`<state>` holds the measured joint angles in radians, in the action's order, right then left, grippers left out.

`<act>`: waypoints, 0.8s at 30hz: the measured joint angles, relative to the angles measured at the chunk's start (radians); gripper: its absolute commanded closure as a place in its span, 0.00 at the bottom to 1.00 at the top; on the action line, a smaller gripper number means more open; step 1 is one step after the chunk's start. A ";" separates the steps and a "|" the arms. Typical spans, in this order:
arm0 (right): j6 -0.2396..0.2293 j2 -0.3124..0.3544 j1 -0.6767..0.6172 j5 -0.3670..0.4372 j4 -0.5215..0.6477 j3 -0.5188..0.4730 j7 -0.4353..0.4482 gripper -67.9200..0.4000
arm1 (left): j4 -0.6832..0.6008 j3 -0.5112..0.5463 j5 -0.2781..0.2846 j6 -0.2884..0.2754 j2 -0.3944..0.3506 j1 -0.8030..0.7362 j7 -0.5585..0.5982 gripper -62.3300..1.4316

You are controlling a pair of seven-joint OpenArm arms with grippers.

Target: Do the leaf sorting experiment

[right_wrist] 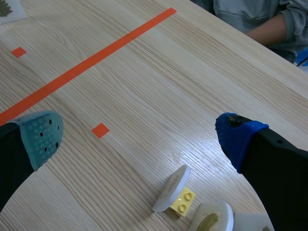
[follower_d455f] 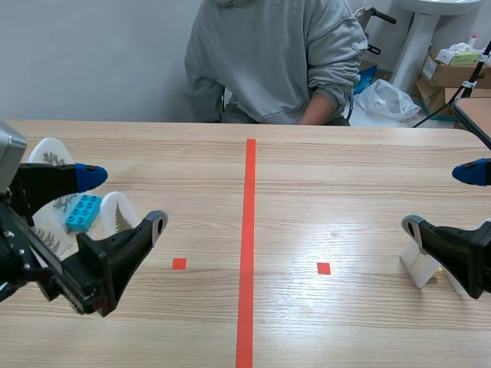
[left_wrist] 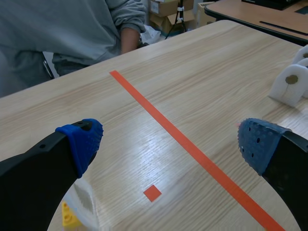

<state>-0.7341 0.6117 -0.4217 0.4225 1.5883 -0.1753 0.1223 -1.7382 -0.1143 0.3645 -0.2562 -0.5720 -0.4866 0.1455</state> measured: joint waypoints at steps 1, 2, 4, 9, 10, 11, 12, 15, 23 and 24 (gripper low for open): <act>0.000 0.000 0.000 0.000 0.000 0.000 0.000 0.00 | 0.000 0.000 0.000 0.000 -0.002 -0.013 -0.001 0.03; 0.000 0.000 0.000 0.000 0.000 0.000 0.000 0.00 | 0.000 0.000 0.000 0.000 -0.002 -0.026 0.000 0.03; 0.000 0.000 0.000 0.000 0.000 0.000 0.000 0.00 | 0.000 0.000 0.000 -0.003 -0.001 -0.052 0.000 0.03; 0.000 0.000 0.000 0.000 0.000 0.000 0.000 0.00 | -0.008 0.000 0.001 -0.007 -0.001 -0.103 0.001 0.03; 0.000 0.000 0.000 0.000 0.000 0.000 -0.001 0.00 | -0.015 0.000 0.001 -0.007 -0.001 -0.114 0.002 0.03; 0.000 0.000 0.000 0.000 0.000 0.000 -0.006 0.00 | -0.023 0.002 0.001 -0.007 -0.001 -0.123 0.011 0.03; 0.000 0.000 0.000 0.000 0.000 0.000 -0.016 0.00 | -0.032 0.006 0.000 -0.007 -0.001 -0.135 0.024 0.03; 0.000 0.000 -0.003 0.000 0.000 0.000 -0.014 0.00 | -0.054 0.046 0.001 -0.007 -0.001 -0.169 0.030 0.03; 0.000 0.001 -0.028 0.000 0.000 0.000 -0.010 0.00 | -0.055 0.212 0.039 -0.031 -0.001 -0.234 0.061 0.03; 0.000 0.001 -0.036 0.000 0.000 0.000 -0.010 0.00 | -0.055 0.224 0.053 -0.037 -0.001 -0.235 0.061 0.03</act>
<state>-0.7341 0.6125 -0.4580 0.4225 1.5883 -0.1753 0.1120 -1.7935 0.1097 0.4175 -0.2932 -0.5732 -0.7212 0.2066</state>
